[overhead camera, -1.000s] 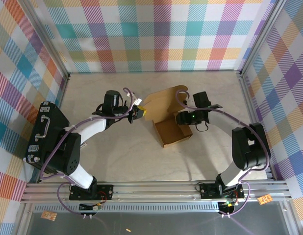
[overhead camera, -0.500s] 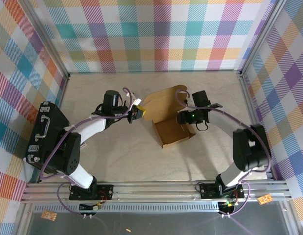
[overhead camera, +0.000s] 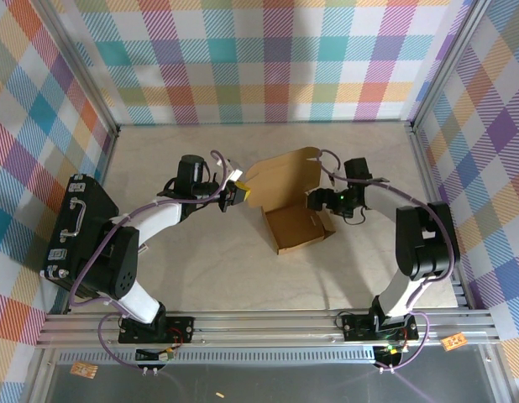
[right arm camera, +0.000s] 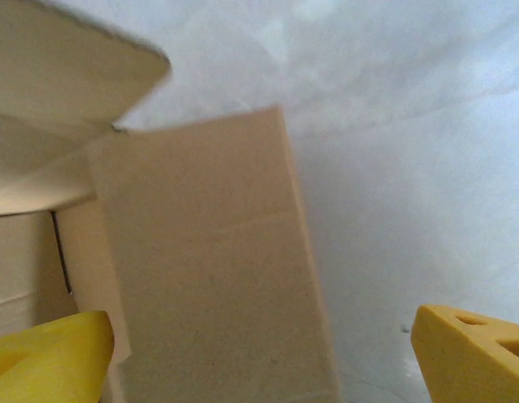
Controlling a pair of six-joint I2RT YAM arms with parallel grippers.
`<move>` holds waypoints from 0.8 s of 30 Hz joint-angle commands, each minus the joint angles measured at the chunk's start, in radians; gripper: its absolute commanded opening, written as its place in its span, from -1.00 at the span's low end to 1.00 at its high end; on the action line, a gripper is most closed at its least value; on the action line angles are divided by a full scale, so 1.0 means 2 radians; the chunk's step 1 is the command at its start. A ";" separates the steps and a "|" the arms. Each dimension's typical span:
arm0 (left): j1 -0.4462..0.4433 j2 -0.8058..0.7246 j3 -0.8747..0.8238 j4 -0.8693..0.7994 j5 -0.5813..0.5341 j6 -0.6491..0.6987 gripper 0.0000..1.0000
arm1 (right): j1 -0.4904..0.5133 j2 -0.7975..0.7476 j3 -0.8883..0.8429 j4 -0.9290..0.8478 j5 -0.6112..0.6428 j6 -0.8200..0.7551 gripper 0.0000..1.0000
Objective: Fold the paper box
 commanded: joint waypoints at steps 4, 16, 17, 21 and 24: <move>-0.001 -0.002 0.000 0.000 0.010 0.016 -0.83 | 0.002 -0.020 -0.014 0.049 -0.126 0.009 0.71; -0.018 -0.009 0.000 -0.005 -0.006 0.022 -0.85 | 0.045 -0.030 -0.016 0.010 -0.008 -0.011 0.13; -0.020 -0.012 -0.002 -0.006 -0.007 0.022 -0.85 | 0.056 -0.023 -0.008 -0.003 0.021 -0.017 0.05; -0.022 -0.022 -0.005 -0.008 -0.010 0.022 -0.85 | 0.089 -0.013 -0.006 -0.033 0.132 -0.023 -0.14; -0.023 -0.030 -0.009 -0.011 -0.017 0.022 -0.85 | 0.107 -0.010 -0.003 -0.048 0.189 -0.017 -0.16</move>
